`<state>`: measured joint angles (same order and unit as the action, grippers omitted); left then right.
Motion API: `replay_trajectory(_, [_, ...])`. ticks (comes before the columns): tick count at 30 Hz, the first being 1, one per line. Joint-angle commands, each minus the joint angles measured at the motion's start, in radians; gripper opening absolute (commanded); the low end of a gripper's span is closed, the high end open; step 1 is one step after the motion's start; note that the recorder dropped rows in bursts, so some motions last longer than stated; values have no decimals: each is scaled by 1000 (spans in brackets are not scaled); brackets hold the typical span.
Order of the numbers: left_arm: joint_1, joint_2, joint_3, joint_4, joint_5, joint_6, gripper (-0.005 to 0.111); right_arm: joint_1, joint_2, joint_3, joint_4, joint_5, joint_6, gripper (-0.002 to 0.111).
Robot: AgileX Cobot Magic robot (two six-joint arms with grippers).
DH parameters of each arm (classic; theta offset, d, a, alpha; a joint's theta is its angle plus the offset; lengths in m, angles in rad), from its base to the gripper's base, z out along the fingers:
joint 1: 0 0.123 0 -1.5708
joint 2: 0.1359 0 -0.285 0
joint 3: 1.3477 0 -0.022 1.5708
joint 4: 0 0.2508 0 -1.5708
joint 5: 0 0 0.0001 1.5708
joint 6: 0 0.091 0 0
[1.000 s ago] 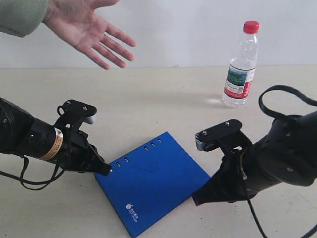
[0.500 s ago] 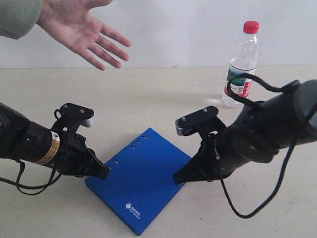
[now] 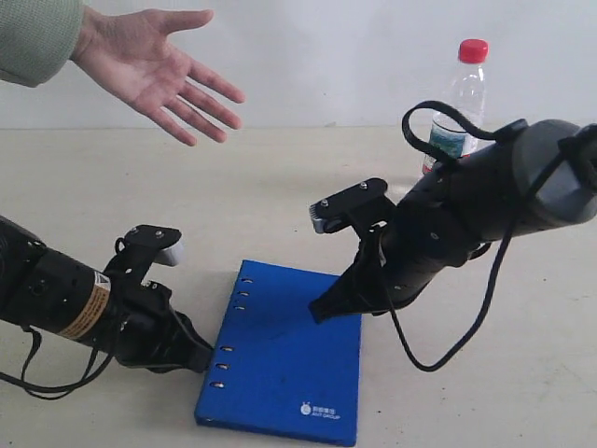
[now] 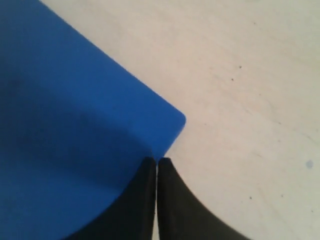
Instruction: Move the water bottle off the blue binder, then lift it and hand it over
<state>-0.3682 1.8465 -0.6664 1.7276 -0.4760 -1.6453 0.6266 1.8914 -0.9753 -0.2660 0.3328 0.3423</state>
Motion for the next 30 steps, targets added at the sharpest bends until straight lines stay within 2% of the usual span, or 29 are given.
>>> replay_trajectory(1, [-2,15,15,17,-48,12,4,1,-4,-36,90,-12,-89,0])
replay_trajectory(4, [-2,15,15,17,-34,32,4,-1,-6,-40,101,-8,-116,0])
replay_trajectory(8, [-2,-26,15,17,165,-56,4,-57,-115,-27,101,43,-128,0])
replay_trajectory(14, [-2,-106,15,17,135,-98,4,-89,-276,107,113,24,-141,0])
replay_trajectory(17, [-2,-104,15,9,27,-98,4,-89,-286,156,216,18,-195,0])
replay_trajectory(21, [-2,-104,15,17,27,-98,4,-89,-286,183,406,33,-333,1])
replay_trajectory(23, [-2,-104,15,17,29,-98,4,-89,-286,197,518,62,-430,6])
replay_trajectory(26, [-2,-104,23,17,23,-115,4,-89,-286,234,651,80,-532,21])
replay_trajectory(30, [-2,-104,35,17,22,-119,4,-89,-273,254,699,66,-562,51])
